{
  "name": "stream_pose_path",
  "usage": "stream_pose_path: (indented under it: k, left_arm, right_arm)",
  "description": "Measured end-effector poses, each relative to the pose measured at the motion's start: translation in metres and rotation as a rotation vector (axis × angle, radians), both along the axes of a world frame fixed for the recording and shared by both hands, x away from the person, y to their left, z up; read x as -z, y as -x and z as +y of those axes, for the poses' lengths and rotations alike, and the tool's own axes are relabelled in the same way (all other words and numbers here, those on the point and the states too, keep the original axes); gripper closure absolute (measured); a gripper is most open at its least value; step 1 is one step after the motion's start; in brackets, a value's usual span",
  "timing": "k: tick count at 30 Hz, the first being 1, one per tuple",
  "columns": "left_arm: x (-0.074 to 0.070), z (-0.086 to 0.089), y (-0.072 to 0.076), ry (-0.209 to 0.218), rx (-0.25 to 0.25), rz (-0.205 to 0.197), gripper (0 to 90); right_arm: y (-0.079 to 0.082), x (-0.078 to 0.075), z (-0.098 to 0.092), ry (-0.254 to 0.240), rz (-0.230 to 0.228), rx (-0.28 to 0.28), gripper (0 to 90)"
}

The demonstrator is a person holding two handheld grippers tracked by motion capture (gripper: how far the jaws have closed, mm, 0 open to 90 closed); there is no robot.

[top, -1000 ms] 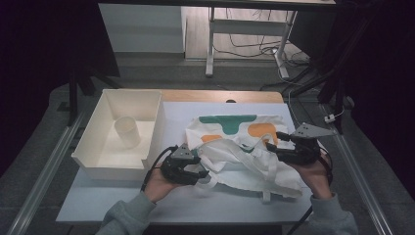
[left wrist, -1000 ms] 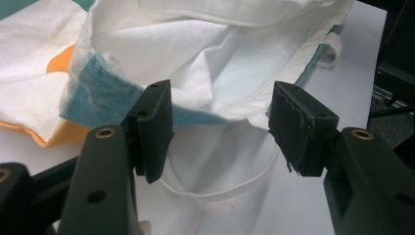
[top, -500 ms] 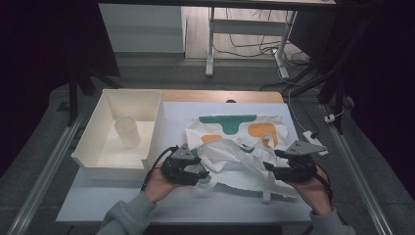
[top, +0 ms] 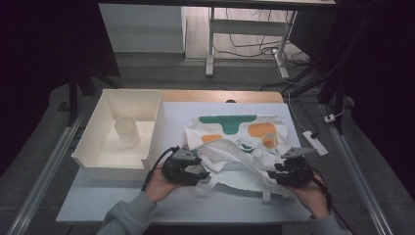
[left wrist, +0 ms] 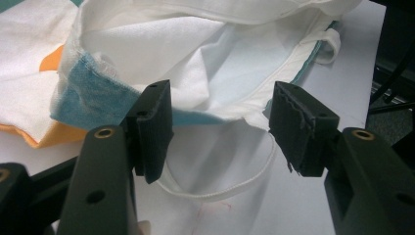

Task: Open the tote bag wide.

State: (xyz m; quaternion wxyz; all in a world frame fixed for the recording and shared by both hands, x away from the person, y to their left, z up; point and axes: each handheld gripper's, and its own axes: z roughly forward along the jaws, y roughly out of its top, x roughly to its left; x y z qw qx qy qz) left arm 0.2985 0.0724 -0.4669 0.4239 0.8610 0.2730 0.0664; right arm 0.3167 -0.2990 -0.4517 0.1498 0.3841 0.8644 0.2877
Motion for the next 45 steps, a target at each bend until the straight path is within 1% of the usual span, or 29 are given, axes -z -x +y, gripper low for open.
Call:
stream_pose_path:
  k: [2,4,7,9,10,12,14,16,18,20,21,23,25,26,28,31,33,34,35,36,38,39,40,42,45]
  left_arm:
    - [0.000,0.000,0.000,0.000,0.000,-0.001,41.8]
    - [0.000,0.000,0.000,0.002,-0.001,-0.001,41.8]
    - [0.000,0.000,0.000,0.002,-0.002,0.000,41.8]
    - [0.000,0.000,0.000,0.000,0.001,-0.001,41.8]
    - [0.000,-0.001,0.000,0.001,0.001,-0.001,41.8]
    - [0.000,-0.001,0.001,0.000,0.003,-0.002,41.7]
    - [0.000,-0.001,0.001,0.001,0.004,-0.002,41.7]
    - [0.000,-0.001,0.001,0.000,0.003,-0.002,41.7]
    - [0.000,-0.001,0.000,0.000,0.003,-0.001,41.7]
    - [0.000,-0.001,0.000,-0.001,0.002,-0.001,41.7]
    - [0.000,-0.001,0.000,0.000,0.002,0.000,41.7]
    - [0.001,-0.001,0.000,-0.001,0.003,0.001,41.6]
    - [0.001,-0.001,0.000,-0.002,0.004,-0.001,41.6]
    - [0.000,-0.001,0.000,-0.002,0.004,-0.002,41.6]
    - [0.000,-0.001,0.000,0.000,0.003,-0.001,41.6]
    - [0.001,-0.001,-0.001,0.001,0.001,0.001,41.6]
    - [0.001,-0.001,-0.001,0.000,0.001,0.001,41.6]
    - [0.001,-0.001,-0.001,0.000,0.001,0.000,41.6]
    - [0.001,-0.001,-0.001,0.001,0.002,-0.001,41.6]
    - [0.001,-0.002,-0.001,0.000,0.003,-0.002,41.6]
    - [0.000,-0.001,0.000,0.001,0.005,-0.004,41.6]
    - [0.000,-0.001,0.000,0.003,0.003,-0.006,41.6]
    - [0.000,-0.001,0.000,0.004,0.001,-0.009,41.6]
    - [0.000,0.000,0.000,0.005,-0.002,-0.010,41.7]
    - [0.001,0.000,-0.001,0.004,-0.007,-0.008,41.7]
  right_arm:
    - [-0.003,0.006,-0.002,0.023,0.006,0.022,62.1]
    - [-0.004,0.007,-0.004,0.016,-0.003,0.024,61.7]
    - [-0.002,0.000,-0.008,0.006,-0.047,0.047,55.4]
    - [-0.002,-0.004,-0.014,0.003,-0.083,0.079,52.9]
    - [-0.003,-0.004,-0.018,-0.005,-0.086,0.095,51.7]
    - [-0.006,0.000,-0.024,-0.003,-0.069,0.116,49.6]
    - [-0.009,0.006,-0.028,0.008,-0.038,0.139,47.6]
    - [-0.013,0.014,-0.031,0.035,-0.009,0.158,46.7]
    - [-0.016,0.020,-0.034,0.055,0.010,0.179,50.0]
    - [-0.018,0.024,-0.038,0.046,0.035,0.193,57.9]
    - [-0.019,0.026,-0.040,0.038,0.050,0.187,64.0]
    - [-0.020,0.029,-0.040,0.024,0.077,0.166,72.4]
    - [-0.020,0.032,-0.038,0.034,0.081,0.151,84.1]
    - [-0.020,0.031,-0.037,0.034,0.068,0.146,86.3]
    - [-0.018,0.024,-0.034,0.026,0.016,0.138,87.1]
    - [-0.019,0.005,-0.027,-0.010,-0.084,0.118,87.3]
    - [-0.026,-0.010,-0.021,-0.026,-0.156,0.108,87.3]
    - [-0.031,-0.017,-0.017,-0.037,-0.184,0.103,87.3]
    - [-0.038,-0.023,-0.015,-0.039,-0.202,0.097,87.3]
    - [-0.046,-0.027,-0.014,-0.041,-0.214,0.097,87.3]
    - [-0.064,-0.030,-0.014,-0.048,-0.235,0.123,87.3]
    - [-0.072,-0.030,-0.015,-0.037,-0.246,0.136,87.3]
    - [-0.081,-0.028,-0.015,-0.028,-0.251,0.143,87.3]
    - [-0.097,-0.022,-0.017,-0.021,-0.248,0.161,87.3]
    - [-0.117,-0.010,-0.020,-0.003,-0.232,0.181,87.3]
